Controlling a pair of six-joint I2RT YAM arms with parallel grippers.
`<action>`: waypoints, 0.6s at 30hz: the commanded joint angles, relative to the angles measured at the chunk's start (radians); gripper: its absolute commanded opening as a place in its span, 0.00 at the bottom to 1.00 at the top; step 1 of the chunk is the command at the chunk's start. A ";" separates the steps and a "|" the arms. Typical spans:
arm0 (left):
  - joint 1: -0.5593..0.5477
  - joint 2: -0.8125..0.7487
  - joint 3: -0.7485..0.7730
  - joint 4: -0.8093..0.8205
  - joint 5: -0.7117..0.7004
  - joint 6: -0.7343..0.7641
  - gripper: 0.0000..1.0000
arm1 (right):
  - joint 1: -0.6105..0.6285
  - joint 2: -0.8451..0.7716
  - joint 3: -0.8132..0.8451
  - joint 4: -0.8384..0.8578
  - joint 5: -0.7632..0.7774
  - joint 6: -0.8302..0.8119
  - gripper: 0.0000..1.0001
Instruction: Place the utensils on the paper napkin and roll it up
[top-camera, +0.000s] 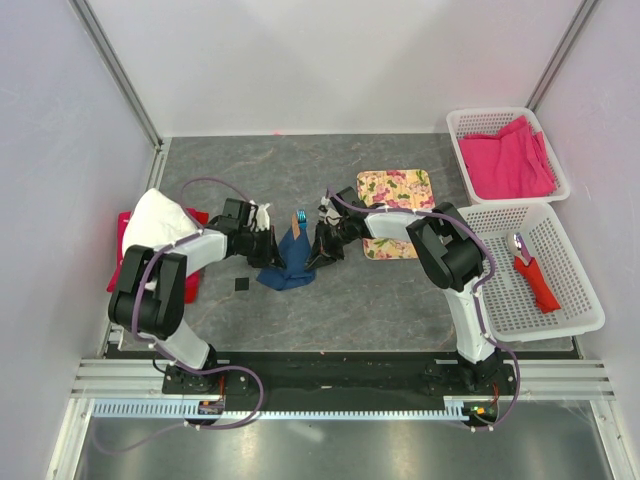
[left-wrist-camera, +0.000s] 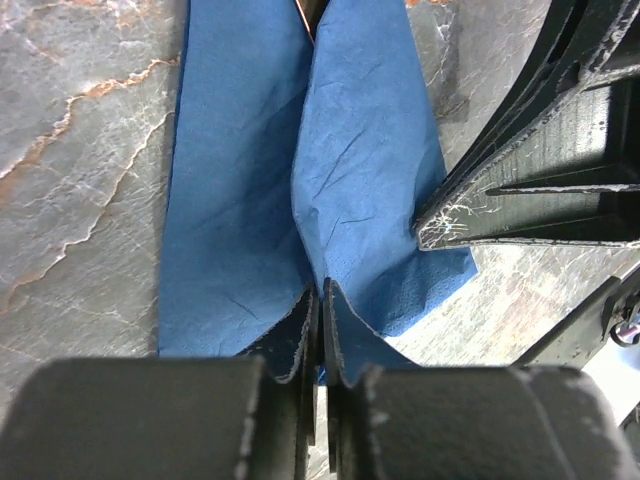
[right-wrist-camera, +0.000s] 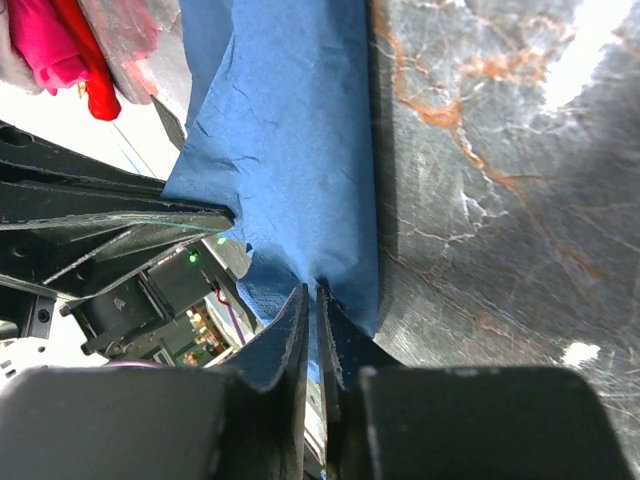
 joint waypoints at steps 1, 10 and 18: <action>-0.001 -0.047 0.038 -0.024 -0.045 0.055 0.02 | 0.007 -0.012 0.035 -0.020 0.004 -0.029 0.15; 0.000 -0.010 0.043 -0.058 -0.098 0.079 0.02 | 0.002 -0.052 0.046 -0.036 -0.019 -0.055 0.21; 0.000 0.030 0.060 -0.069 -0.097 0.081 0.02 | 0.002 -0.049 0.096 -0.033 -0.023 -0.046 0.20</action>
